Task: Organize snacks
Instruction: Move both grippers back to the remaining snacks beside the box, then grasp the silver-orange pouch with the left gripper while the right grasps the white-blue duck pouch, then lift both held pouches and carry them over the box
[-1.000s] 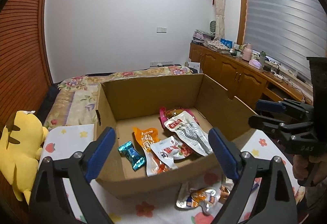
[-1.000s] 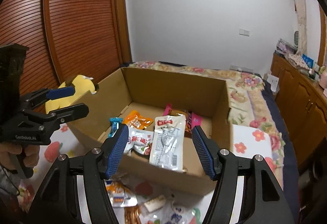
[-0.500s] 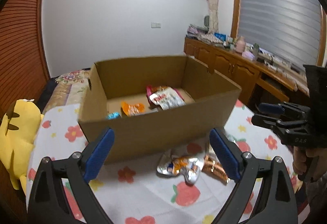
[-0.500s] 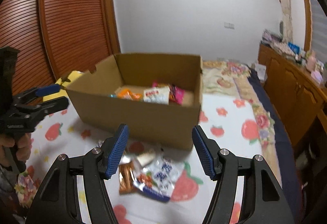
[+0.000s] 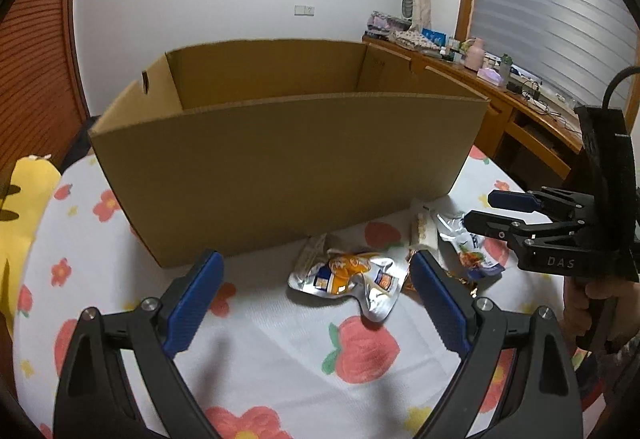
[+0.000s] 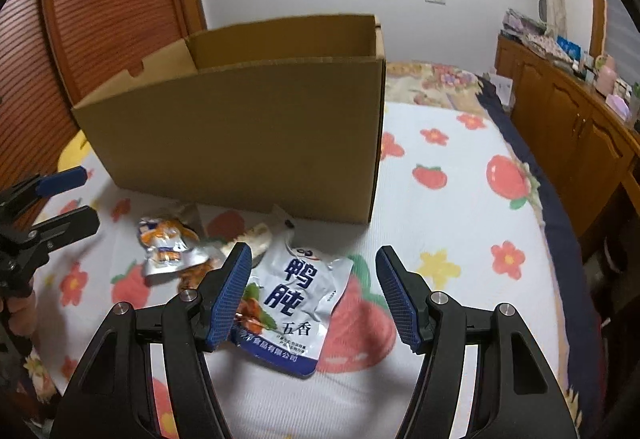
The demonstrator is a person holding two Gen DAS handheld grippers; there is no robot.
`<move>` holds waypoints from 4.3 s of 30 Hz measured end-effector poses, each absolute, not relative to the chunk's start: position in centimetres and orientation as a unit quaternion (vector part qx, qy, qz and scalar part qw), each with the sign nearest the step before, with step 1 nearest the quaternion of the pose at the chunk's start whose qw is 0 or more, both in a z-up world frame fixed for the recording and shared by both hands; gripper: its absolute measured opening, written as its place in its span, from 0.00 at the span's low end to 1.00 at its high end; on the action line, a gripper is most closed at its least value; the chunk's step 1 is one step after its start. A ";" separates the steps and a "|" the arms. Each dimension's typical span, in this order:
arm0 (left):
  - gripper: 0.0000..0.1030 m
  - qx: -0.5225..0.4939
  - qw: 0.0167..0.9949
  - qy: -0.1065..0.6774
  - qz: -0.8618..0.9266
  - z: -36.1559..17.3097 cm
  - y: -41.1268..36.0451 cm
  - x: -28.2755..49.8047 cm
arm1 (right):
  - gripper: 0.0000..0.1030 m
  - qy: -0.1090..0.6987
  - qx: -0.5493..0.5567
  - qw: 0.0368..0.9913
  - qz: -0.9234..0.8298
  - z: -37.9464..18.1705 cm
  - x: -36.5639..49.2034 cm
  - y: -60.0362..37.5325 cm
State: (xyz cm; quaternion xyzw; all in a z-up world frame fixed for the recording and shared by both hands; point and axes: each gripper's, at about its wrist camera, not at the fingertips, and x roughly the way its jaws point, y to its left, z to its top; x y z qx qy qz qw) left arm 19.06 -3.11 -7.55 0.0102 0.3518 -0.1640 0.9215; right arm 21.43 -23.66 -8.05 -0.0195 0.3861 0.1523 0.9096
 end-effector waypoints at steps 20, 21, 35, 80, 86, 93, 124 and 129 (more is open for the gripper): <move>0.92 -0.021 0.906 0.391 -0.162 -9.4 -4.5 20.6 | 0.65 0.428 -0.025 0.890 0.154 -10.7 22.0 -23.8; 0.92 -0.024 0.905 0.394 -0.161 -9.4 -4.7 21.0 | 0.67 0.429 -0.028 0.889 0.156 -10.7 22.0 -23.7; 0.90 0.017 0.899 0.427 -0.100 -11.5 -6.0 23.8 | 0.70 0.430 -0.054 0.888 0.152 -11.0 22.0 -22.8; 0.33 -0.007 0.880 0.447 -0.162 -10.6 -2.8 20.6 | 0.70 0.430 -0.058 0.888 0.151 -10.9 21.9 -22.5; 0.32 -0.023 0.879 0.442 -0.177 -10.5 -1.9 19.3 | 0.68 0.432 -0.055 0.887 0.155 -10.9 21.9 -22.3; 0.32 -0.013 0.890 0.422 -0.172 -9.9 -1.9 17.7 | 0.49 0.436 -0.049 0.883 0.166 -10.5 21.5 -22.5; 0.33 -0.026 0.913 0.370 -0.171 -7.0 -1.1 16.1 | 0.39 0.391 -0.008 0.903 0.178 -7.3 17.6 -24.9; 0.33 -0.026 0.917 0.360 -0.168 -6.1 -0.9 15.9 | 0.39 0.376 -0.007 0.908 0.183 -5.9 16.9 -24.9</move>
